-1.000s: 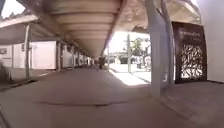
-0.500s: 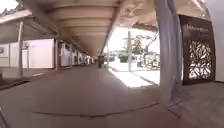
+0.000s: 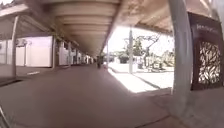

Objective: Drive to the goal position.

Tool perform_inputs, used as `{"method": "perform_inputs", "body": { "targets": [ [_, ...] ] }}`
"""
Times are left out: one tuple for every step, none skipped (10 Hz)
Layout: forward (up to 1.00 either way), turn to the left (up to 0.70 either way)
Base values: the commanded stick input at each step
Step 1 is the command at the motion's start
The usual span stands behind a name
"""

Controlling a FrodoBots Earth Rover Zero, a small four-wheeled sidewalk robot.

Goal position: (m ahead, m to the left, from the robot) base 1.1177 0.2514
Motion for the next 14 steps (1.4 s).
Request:
{"method": "perform_inputs", "body": {
  "targets": [
    [0.70, 0.00],
    [0.70, 0.00],
    [0.61, 0.00],
    [0.44, 0.00],
    [0.00, 0.00],
    [0.00, 0.00],
    [0.00, 0.00],
    [0.00, 0.00],
    [0.00, -0.70],
    [0.00, -0.70],
    [0.00, -0.70],
    [0.00, -0.70],
    [0.00, -0.70],
    [0.00, -0.70]
  ]
}}
